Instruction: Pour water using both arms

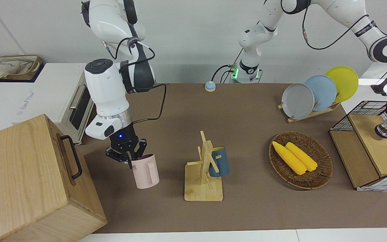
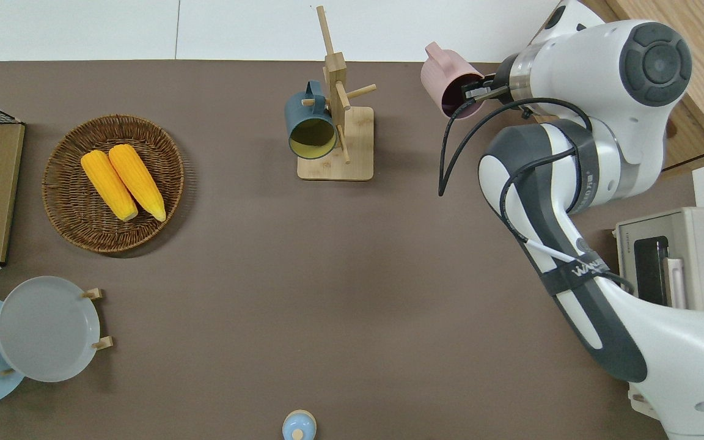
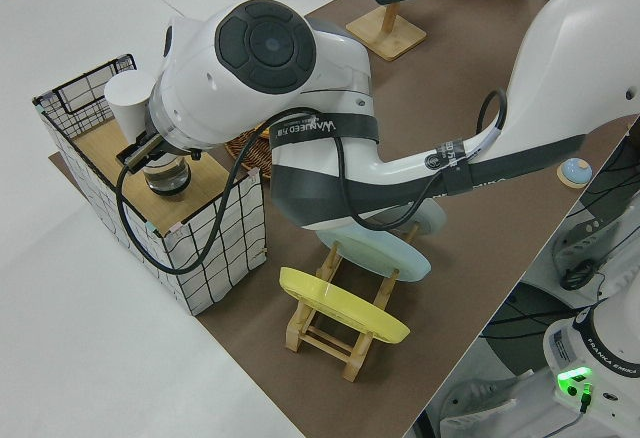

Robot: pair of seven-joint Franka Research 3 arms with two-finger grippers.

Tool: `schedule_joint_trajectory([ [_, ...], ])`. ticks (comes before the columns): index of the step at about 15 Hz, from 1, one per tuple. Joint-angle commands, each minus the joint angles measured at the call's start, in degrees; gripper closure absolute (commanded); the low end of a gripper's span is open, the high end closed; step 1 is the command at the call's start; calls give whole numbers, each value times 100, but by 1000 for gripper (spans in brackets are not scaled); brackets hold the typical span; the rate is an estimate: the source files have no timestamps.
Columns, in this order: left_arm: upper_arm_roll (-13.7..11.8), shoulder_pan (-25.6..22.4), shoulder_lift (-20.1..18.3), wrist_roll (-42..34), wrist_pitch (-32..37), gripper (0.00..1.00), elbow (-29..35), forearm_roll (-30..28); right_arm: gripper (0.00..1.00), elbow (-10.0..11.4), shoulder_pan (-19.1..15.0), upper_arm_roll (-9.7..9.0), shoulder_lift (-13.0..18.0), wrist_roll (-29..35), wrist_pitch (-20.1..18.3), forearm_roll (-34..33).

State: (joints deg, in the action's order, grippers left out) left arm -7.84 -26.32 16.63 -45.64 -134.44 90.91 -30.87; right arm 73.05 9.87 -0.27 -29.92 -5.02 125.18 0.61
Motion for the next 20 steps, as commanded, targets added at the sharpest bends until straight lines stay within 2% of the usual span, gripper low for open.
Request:
schedule_joint_trajectory([
  [1, -42, 39, -99, 687, 568, 1000, -451, 415, 1000, 34, -21, 18, 161, -78, -580, -114],
  [4, -42, 118, -309, 1091, 735, 1000, -451, 520, 1000, 69, -21, 89, 337, -87, -1387, -236],
  [7, -33, 250, -590, 1635, 1033, 1000, -443, 907, 1000, 350, -12, 98, 635, -87, -2381, -588],
  [9, -33, 329, -827, 1873, 1209, 1000, -408, 1030, 1000, 657, 5, 89, 829, -78, -2865, -597],
  [12, 28, 338, -1126, 2137, 1648, 1000, -381, 1320, 1000, 1219, 84, 71, 1093, -8, -3235, -466],
  [13, 72, 338, -1240, 2234, 1771, 1000, -364, 1425, 1000, 1351, 93, 36, 1145, 227, -3332, -379],
  [15, 98, 338, -1504, 2340, 2018, 1000, -215, 1653, 1000, 1370, 94, -78, 1137, 982, -3578, 51],
  [17, 203, 338, -1864, 2471, 2080, 1000, 170, 1803, 1000, 1370, 163, -236, 1111, 1615, -3588, 464],
  [20, 484, 329, -2391, 2875, 2045, 1000, 777, 2146, 1000, 1361, 567, -254, 1023, 2538, -3518, 965],
])
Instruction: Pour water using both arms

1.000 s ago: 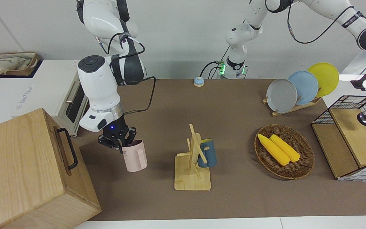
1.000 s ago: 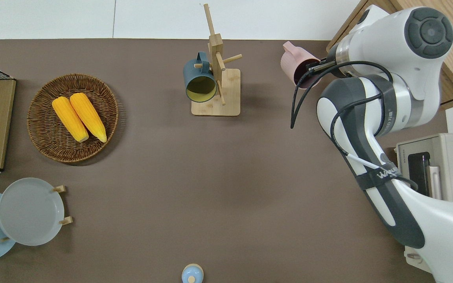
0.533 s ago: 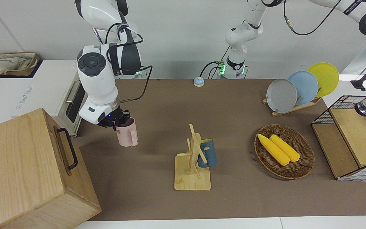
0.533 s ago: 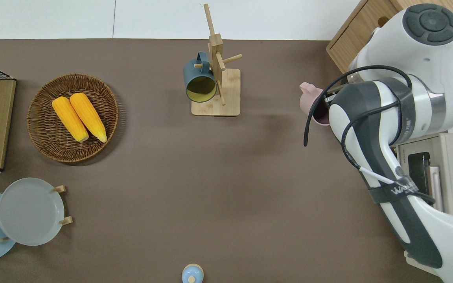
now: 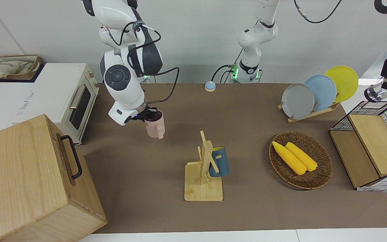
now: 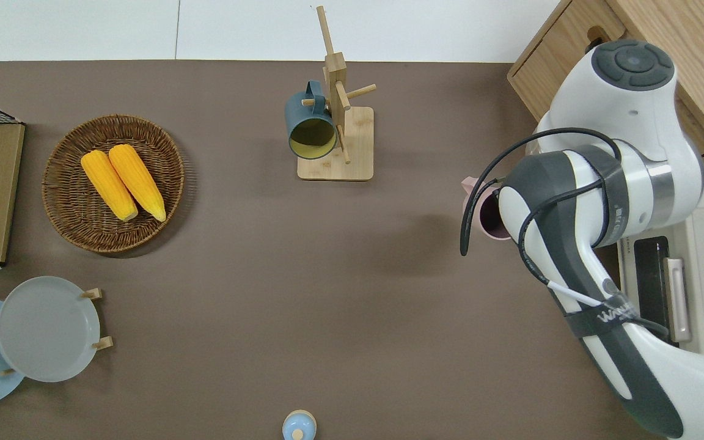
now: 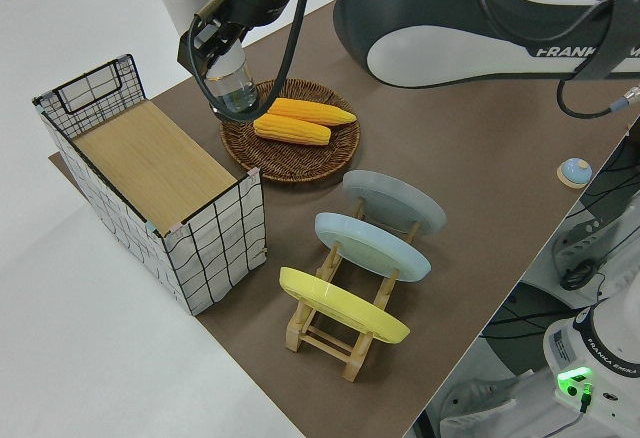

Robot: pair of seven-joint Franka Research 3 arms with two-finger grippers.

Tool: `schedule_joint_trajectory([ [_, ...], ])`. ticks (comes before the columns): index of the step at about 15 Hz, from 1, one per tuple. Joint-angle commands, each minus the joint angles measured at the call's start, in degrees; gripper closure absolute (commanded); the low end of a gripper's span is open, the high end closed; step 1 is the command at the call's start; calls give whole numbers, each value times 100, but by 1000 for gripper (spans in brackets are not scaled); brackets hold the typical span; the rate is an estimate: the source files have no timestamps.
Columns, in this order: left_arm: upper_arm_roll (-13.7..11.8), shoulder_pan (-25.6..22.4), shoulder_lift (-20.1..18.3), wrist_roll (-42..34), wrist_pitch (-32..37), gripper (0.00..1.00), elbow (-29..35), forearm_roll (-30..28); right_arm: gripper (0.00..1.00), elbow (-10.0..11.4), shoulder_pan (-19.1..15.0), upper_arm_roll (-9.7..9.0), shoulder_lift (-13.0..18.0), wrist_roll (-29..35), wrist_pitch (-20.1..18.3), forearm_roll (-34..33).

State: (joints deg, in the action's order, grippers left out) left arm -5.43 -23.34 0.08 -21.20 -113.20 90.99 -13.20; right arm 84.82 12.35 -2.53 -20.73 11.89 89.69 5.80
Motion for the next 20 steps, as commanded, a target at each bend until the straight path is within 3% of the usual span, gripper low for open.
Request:
schedule_joint_trajectory([
  [1, 305, 32, -876, 529, -105, 1000, 936, 414, 1000, 149, 443, -28, 61, 1111, 57, 588],
  [6, 744, 23, -1614, 1046, -569, 1000, 1981, 650, 1000, 96, 1093, -28, -168, 2333, 829, 1239],
  [9, 1105, 23, -2133, 1565, -1071, 1000, 2826, 749, 1000, -237, 1462, -28, -527, 3054, 1059, 1396],
  [15, 1668, 40, -2556, 2094, -1072, 1000, 3389, 723, 1000, -273, 1841, -28, -783, 3389, 1551, 1696],
  [17, 1765, 163, -2661, 2103, -1072, 1000, 3556, 679, 1000, -273, 1990, -28, -819, 3617, 1919, 1784],
  [20, 1774, 382, -2855, 2068, -1081, 1000, 3812, 670, 1000, -256, 2166, -28, -924, 3706, 2096, 2030],
])
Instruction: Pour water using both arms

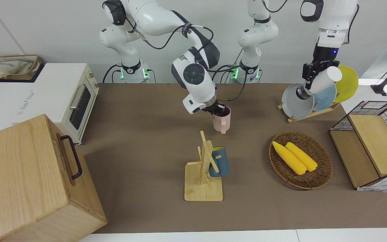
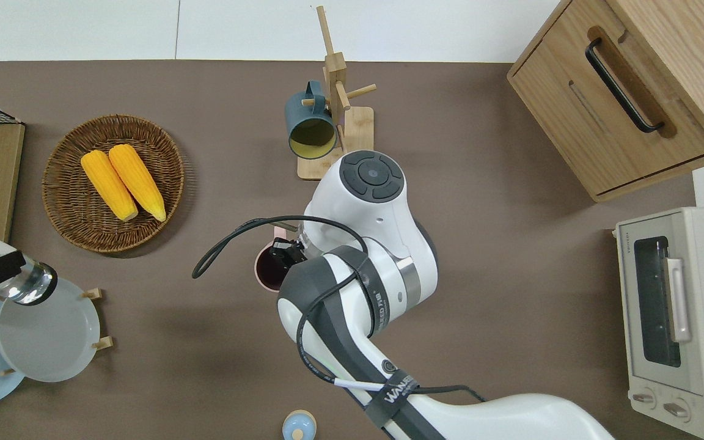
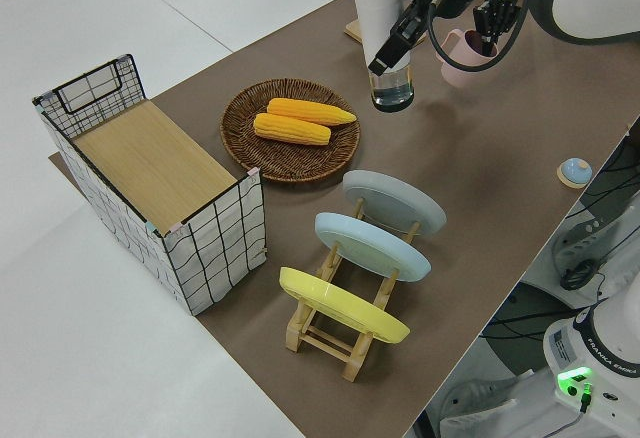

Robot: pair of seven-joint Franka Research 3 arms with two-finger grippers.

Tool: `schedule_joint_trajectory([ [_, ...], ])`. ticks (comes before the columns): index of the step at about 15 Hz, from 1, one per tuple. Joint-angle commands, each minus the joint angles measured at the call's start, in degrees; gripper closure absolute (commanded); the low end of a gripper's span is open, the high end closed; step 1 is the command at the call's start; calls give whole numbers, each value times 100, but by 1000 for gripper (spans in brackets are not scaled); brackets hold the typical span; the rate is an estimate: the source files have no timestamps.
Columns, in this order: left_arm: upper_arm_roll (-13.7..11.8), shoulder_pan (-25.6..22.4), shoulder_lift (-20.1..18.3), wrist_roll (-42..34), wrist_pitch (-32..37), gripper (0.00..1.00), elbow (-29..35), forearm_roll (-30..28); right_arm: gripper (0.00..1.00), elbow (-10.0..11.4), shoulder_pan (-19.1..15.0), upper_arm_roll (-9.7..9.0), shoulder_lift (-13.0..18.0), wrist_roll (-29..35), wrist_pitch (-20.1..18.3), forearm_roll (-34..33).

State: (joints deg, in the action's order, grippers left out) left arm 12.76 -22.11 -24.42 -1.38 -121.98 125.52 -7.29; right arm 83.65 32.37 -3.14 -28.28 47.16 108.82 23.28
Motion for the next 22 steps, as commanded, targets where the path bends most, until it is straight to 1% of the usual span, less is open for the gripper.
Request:
schedule_joint_trajectory([
  [1, -46, 364, -415, 103, -203, 1000, 377, 78, 1000, -113, 242, 33, -195, 258, 288, 299],
  [3, -46, 548, -450, 112, -203, 1000, 490, 35, 1000, -104, 392, 42, -353, 469, 464, 299],
  [5, -55, 733, -485, 112, -203, 1000, 622, -158, 1000, -95, 471, 33, -485, 583, 675, 299],
  [7, -55, 926, -564, 112, -212, 1000, 789, -281, 1000, -104, 481, 33, -547, 593, 807, 308],
  [9, -55, 1058, -626, 103, -203, 1000, 930, -413, 1000, -104, 489, 33, -608, 584, 842, 300],
  [11, -55, 1243, -643, 95, -203, 1000, 1079, -423, 1000, -95, 463, 33, -705, 540, 912, 299],
  [12, -55, 1296, -652, 77, -212, 1000, 1150, -423, 901, -95, 463, 33, -714, 540, 974, 291],
  [13, -55, 1331, -652, 42, -203, 1000, 1194, -423, 560, -95, 480, 42, -714, 531, 1001, 282],
  [14, -46, 1375, -643, 42, -194, 1000, 1220, -431, 273, -95, 489, 42, -714, 496, 1018, 273],
  [15, -55, 1436, -643, 42, -194, 1000, 1264, -431, 76, -95, 472, 33, -723, 496, 1079, 221],
  [16, -55, 1455, -643, 33, -203, 1000, 1299, -440, 16, -104, 472, 33, -723, 478, 1115, 194],
  [19, -55, 1569, -643, 24, -185, 1000, 1352, -546, 15, -200, 463, 42, -679, 382, 966, -8],
  [20, -55, 1569, -643, 24, -185, 1000, 1379, -554, 15, -270, 385, 33, -618, 382, 809, -26],
  [22, -55, 1726, -643, 24, -194, 1000, 1422, -615, 15, -498, 384, 85, -504, 399, 318, -26],
])
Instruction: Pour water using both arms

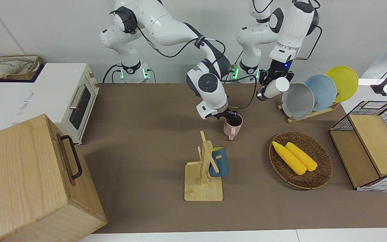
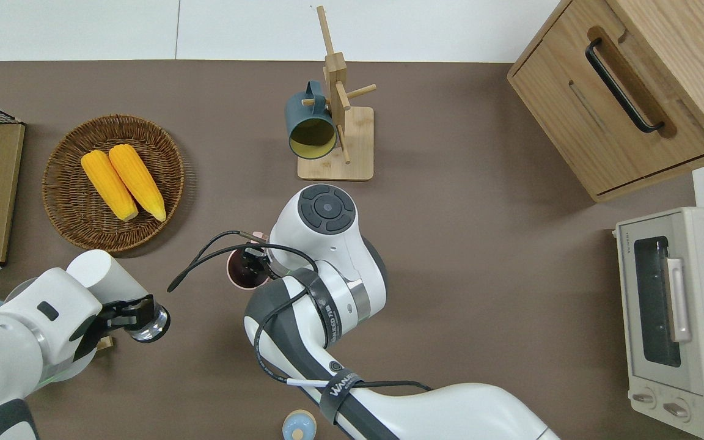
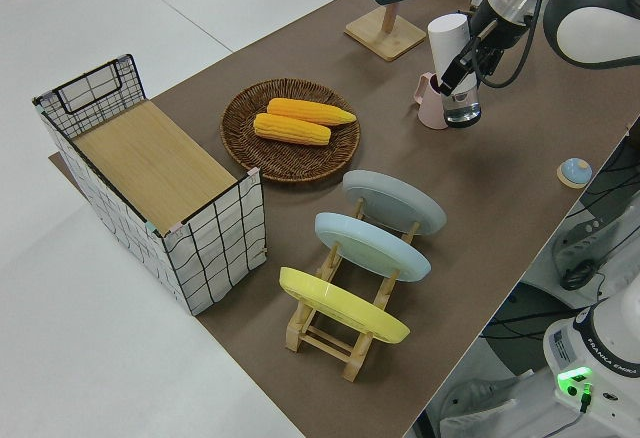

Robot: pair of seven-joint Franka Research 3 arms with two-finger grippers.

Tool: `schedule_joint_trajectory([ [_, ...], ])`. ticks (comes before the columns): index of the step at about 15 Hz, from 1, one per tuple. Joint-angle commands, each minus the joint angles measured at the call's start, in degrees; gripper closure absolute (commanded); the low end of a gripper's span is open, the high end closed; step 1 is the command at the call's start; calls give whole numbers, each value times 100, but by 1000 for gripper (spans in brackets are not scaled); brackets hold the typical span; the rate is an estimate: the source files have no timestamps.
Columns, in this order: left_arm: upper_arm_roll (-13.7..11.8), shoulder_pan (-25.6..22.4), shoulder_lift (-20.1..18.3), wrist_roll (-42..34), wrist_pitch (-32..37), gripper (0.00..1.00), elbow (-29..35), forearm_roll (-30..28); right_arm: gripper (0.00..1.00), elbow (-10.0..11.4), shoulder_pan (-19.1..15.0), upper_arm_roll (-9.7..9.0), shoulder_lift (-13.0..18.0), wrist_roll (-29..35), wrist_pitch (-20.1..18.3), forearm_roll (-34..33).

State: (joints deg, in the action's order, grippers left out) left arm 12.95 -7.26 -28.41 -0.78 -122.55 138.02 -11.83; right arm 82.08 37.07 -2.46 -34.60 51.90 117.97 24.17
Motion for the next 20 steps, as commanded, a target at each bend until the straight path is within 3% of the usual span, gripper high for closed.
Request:
schedule_joint_trajectory([
  [1, -73, 260, -253, -36, -128, 1000, 181, -206, 15, -359, -95, 27, 234, -58, -756, -97],
  [3, -73, 364, -253, -27, -128, 1000, 207, -293, 15, -342, -217, 62, 489, -40, -897, -88],
  [6, -55, 575, -253, 52, -137, 1000, 251, -346, 15, -351, -857, 44, 1216, -127, -1800, -123],
  [9, 154, 690, -201, 227, -155, 1000, 251, -452, 15, -351, -1684, 62, 1824, -1162, -2794, -280],
  [12, 506, 682, -78, 403, -155, 1000, 251, -470, 15, -351, -2220, 53, 2124, -2224, -3279, -1342],
  [16, 761, 664, 317, 596, -146, 1000, 173, -435, 15, -324, -3152, 53, 2352, -4078, -3421, -2115],
  [20, 1007, 585, 695, 676, -137, 1000, 41, -330, 15, -316, -3716, 44, 2484, -5127, -3421, -2670],
])
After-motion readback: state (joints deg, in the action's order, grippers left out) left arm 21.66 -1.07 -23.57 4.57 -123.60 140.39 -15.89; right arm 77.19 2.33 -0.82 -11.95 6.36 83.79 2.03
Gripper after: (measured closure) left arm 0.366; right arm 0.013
